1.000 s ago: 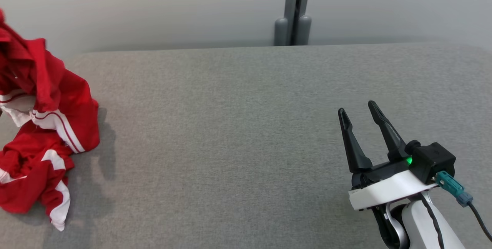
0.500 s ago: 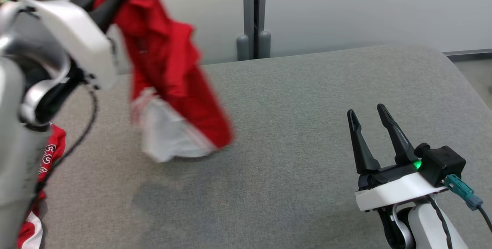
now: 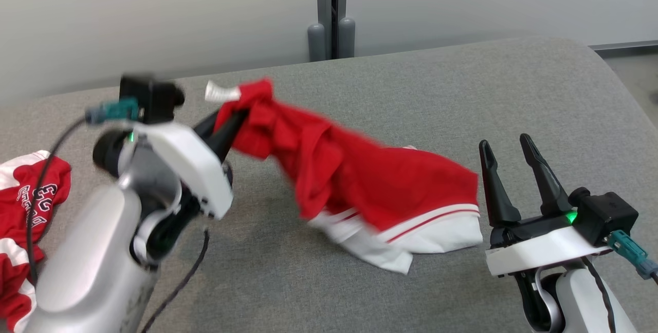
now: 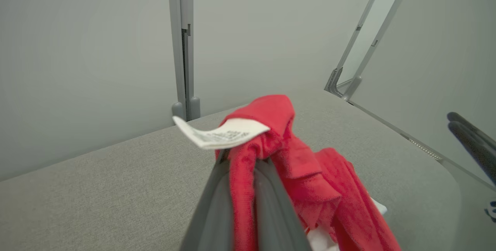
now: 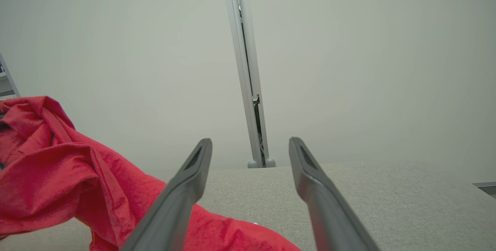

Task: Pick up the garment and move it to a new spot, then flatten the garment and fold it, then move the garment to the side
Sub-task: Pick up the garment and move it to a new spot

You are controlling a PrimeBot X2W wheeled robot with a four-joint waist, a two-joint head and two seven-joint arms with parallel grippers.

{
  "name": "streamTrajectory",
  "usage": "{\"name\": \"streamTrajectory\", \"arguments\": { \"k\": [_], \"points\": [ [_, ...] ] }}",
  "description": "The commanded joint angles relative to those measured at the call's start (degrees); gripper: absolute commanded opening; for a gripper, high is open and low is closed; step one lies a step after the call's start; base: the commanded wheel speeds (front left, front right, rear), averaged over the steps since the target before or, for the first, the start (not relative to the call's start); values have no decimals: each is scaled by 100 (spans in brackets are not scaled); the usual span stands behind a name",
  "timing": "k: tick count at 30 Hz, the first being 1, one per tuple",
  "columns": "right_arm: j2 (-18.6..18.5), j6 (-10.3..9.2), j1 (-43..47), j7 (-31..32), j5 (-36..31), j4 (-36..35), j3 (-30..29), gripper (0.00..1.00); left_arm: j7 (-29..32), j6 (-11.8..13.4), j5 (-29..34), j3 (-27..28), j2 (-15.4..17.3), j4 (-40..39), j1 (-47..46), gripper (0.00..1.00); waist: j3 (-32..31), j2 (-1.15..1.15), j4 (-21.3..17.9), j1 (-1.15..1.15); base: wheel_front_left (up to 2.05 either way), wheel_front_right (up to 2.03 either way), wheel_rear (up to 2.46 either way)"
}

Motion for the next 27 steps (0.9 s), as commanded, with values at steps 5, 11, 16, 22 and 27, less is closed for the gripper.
{"name": "streamTrajectory", "arguments": {
  "k": [5, 11, 16, 22, 27],
  "points": [
    [-40, 3, -84, -29, -67, 18, -46, 100, -724, 25, 222, 45, 76, 1035, 512, 0, 93, 0, 39, 0, 0, 0, 0],
    [-39, 2, -122, -29, -134, 91, -6, 100, -1554, -95, 341, 57, -14, 2426, 571, 0, 122, 0, 114, 0, 0, 0, 0],
    [-41, 2, -120, -29, -141, 165, 41, 100, -1956, -239, 323, -72, -202, 3338, 416, 44, 84, 0, 158, 0, 0, 0, 0],
    [-41, 2, -89, -29, -195, 249, 51, 100, -2441, -320, 415, -181, -221, 3951, 199, 100, -12, 0, 194, 0, 0, 0, 0],
    [-39, 3, -29, -29, -153, 280, 19, 100, -2973, -262, 535, -134, -39, 3974, 122, 100, -144, 0, 198, 0, 0, 0, 0]
  ]
}}
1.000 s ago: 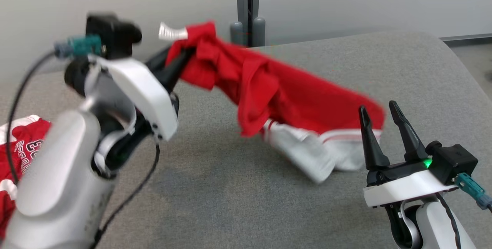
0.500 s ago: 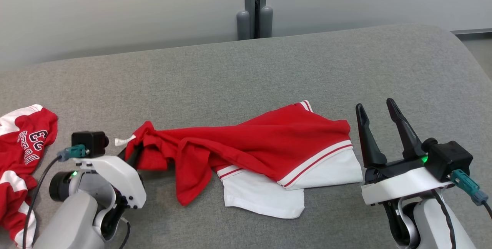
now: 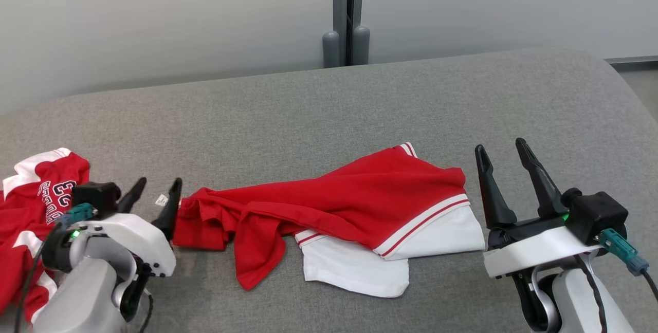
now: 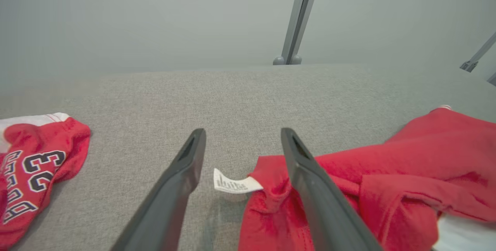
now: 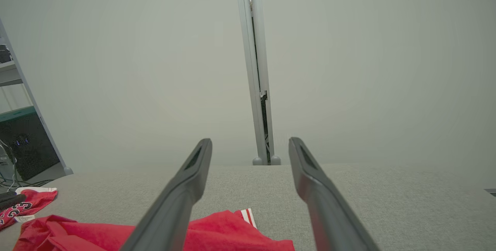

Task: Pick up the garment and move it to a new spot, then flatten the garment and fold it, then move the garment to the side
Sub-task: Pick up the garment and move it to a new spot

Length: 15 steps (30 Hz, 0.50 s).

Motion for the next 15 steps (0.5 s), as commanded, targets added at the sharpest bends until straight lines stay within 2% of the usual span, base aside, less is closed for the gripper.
{"name": "streamTrajectory", "arguments": {
  "k": [1, 8, 12, 15],
  "points": [
    [-38, 1, 60, -29, 25, -3, -27, 100, -167, 52, 31, 61, 84, -101, -48, 100, -53, 0, 12, 0, 0, 0, 0],
    [-38, 2, 150, -29, 19, -98, -101, 100, -495, 379, 62, 415, 378, -1111, 383, 100, -179, 0, 118, 0, 0, 0, 0],
    [-41, 2, 217, -29, -3, -208, -196, 100, -536, 720, 132, 745, 476, -2125, 924, 100, -210, 0, 193, 0, 0, 0, 0],
    [-39, 2, 267, -29, -83, -261, -274, 100, -542, 979, 230, 1018, 411, -2951, 1412, 100, -206, 0, 274, 0, 0, 0, 0]
  ]
}}
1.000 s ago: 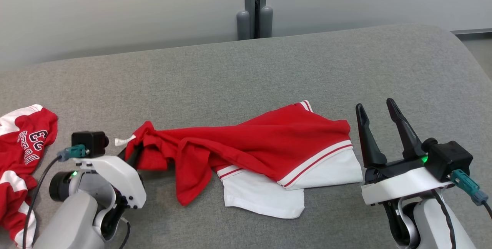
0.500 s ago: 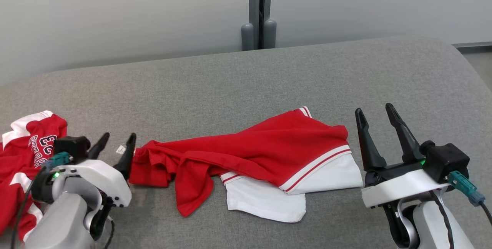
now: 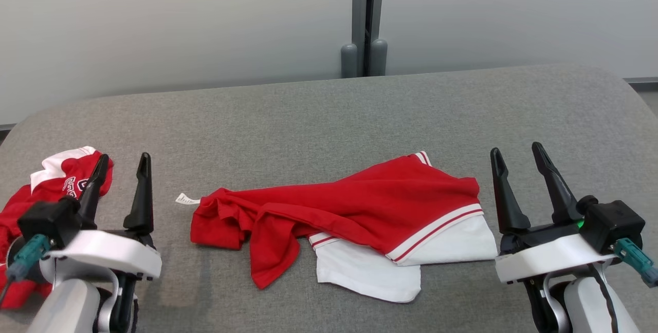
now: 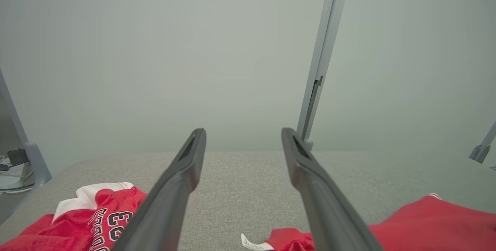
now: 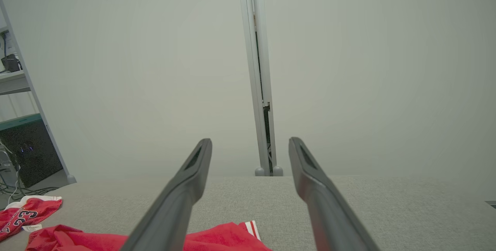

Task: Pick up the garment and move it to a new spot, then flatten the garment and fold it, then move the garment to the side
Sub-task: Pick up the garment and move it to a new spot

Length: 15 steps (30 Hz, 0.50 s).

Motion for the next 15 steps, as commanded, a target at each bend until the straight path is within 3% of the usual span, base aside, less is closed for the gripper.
{"name": "streamTrajectory", "arguments": {
  "k": [1, 9, 15],
  "points": [
    [-37, 2, 84, -29, -105, -3, -44, 100, -22, 128, 109, 135, -68, -400, 351, 100, 2, 0, 64, 0, 0, 0, 0],
    [-39, 2, 306, -29, -146, -57, -234, 100, -19, 447, 617, 613, -479, -1361, 1315, 100, 13, 0, 174, 0, 0, 0, 0],
    [-40, 3, 513, -29, -90, -76, -385, 100, -20, 395, 1000, 920, -904, -1609, 1836, 100, -4, 0, 194, 0, 0, 0, 0]
  ]
}}
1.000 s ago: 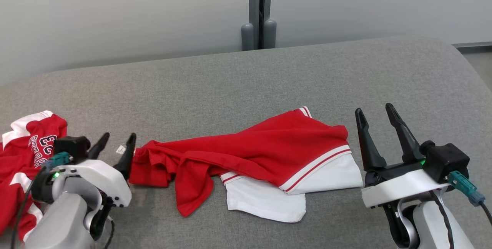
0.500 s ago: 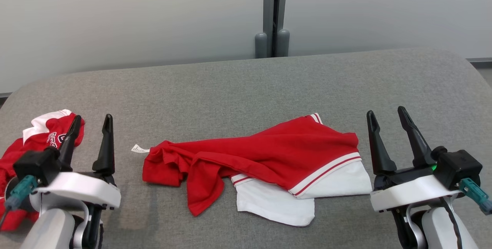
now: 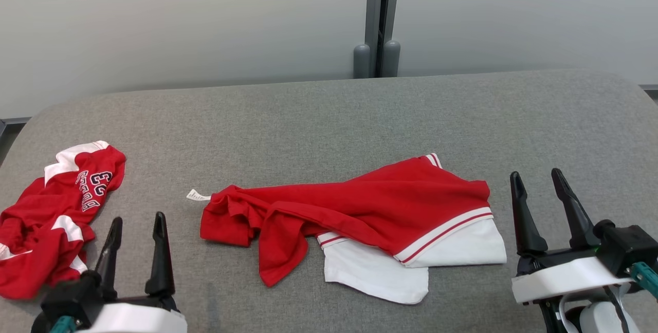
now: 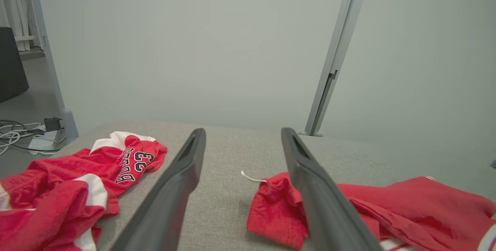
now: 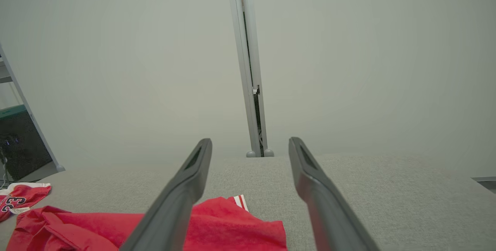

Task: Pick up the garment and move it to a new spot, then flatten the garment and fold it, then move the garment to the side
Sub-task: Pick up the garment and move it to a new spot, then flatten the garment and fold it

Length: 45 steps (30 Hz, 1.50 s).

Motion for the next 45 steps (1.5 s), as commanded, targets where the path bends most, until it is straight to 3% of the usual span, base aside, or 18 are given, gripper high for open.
{"name": "streamTrajectory", "arguments": {
  "k": [1, 10, 18, 45],
  "points": [
    [-42, 2, 67, -29, 33, -30, -37, 100, -10, -32, 62, 43, -40, 0, 85, 100, -8, 0, -3, 0, 0, 0, 0],
    [-41, 1, 97, -30, 83, 44, -10, 100, -10, -309, 346, 234, -373, 153, 189, 100, -74, 0, 8, 0, 0, 0, 0],
    [-41, 1, 105, -30, 87, 66, -6, 100, -11, -458, 496, 402, -478, 203, 179, 100, -88, 0, 18, 0, 0, 0, 0],
    [-41, 1, 84, -30, 72, 40, 4, 100, -11, -618, 835, 544, -754, 307, 138, 100, -122, 0, 20, 0, 0, 0, 0]
  ]
}}
